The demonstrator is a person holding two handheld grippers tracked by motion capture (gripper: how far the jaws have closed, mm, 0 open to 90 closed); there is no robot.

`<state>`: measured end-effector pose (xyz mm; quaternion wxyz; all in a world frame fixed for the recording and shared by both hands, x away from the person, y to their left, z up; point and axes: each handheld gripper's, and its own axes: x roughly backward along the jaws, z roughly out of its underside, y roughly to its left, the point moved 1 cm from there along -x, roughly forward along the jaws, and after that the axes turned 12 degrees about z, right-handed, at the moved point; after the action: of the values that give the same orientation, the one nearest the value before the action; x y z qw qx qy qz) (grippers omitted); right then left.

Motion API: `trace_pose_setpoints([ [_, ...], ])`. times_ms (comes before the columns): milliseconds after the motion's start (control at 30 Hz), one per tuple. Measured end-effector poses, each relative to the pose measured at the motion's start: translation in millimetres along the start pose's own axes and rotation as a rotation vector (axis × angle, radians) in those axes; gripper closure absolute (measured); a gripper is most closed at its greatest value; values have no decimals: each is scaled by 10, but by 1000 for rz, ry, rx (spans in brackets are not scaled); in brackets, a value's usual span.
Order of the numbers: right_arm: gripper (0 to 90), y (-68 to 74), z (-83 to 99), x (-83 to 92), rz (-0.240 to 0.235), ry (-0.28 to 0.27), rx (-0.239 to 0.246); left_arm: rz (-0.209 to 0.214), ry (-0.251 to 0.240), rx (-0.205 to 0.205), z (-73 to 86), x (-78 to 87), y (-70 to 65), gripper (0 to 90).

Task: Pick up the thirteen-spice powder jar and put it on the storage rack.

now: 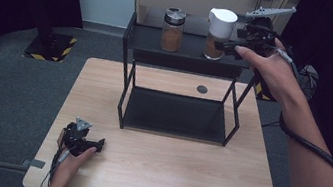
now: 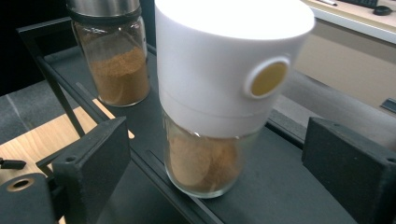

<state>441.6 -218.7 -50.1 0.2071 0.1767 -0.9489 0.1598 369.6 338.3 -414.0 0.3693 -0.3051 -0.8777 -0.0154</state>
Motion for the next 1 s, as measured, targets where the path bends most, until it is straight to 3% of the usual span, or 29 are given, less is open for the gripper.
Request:
trace_pose_setpoints([
  [533, 80, 213, 82, 364, 3, 26, 32, -1, -1, 1, 3, -1, -3, 0],
  [1000, 80, 579, 256, 411, -24, 101, 118, 1, -1, 0, 2, -1, 1, 0],
])
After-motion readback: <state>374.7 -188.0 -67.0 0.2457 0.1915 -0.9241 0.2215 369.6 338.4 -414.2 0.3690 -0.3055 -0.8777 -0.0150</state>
